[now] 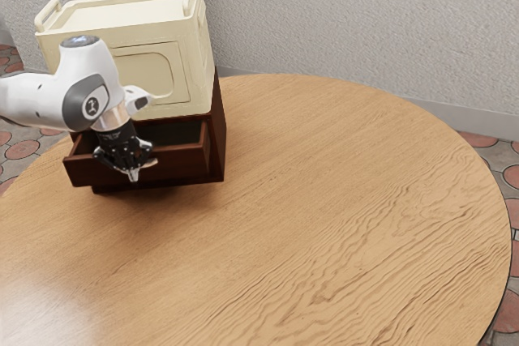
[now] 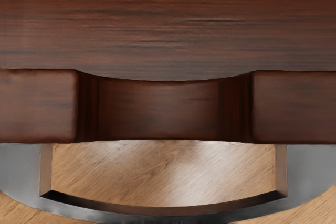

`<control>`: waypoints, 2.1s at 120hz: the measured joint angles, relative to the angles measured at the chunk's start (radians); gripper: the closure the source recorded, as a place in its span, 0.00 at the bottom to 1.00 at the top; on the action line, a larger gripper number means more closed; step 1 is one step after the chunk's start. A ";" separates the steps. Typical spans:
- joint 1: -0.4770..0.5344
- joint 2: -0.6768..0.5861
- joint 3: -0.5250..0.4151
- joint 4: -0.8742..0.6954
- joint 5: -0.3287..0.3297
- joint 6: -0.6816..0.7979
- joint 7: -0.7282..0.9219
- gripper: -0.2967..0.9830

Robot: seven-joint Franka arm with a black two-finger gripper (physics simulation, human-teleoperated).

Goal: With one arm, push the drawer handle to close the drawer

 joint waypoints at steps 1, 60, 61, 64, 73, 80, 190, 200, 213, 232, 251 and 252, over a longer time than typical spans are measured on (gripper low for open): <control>0.001 0.001 0.002 0.000 0.001 0.002 -0.001 0.85; 0.028 0.140 0.025 0.158 0.031 0.073 -0.021 0.85; 0.028 0.142 0.025 0.160 0.031 0.074 -0.021 0.85; 0.028 0.148 0.025 0.168 0.031 0.079 -0.021 0.85; 0.028 0.163 0.025 0.181 0.032 0.092 -0.022 0.85; 0.028 0.172 0.025 0.184 0.032 0.107 -0.023 0.85; -0.115 -0.130 0.019 -0.038 0.028 0.018 -0.017 0.46; -0.097 -0.148 0.014 -0.031 0.026 -0.034 0.008 0.38; -0.084 -0.173 -0.006 -0.006 0.026 -0.109 0.046 0.32; -0.093 -0.182 -0.055 0.073 0.025 -0.223 0.091 0.28; -0.091 -0.179 -0.065 0.167 0.025 -0.322 0.128 0.25; -0.090 -0.179 -0.065 0.174 0.025 -0.328 0.130 0.25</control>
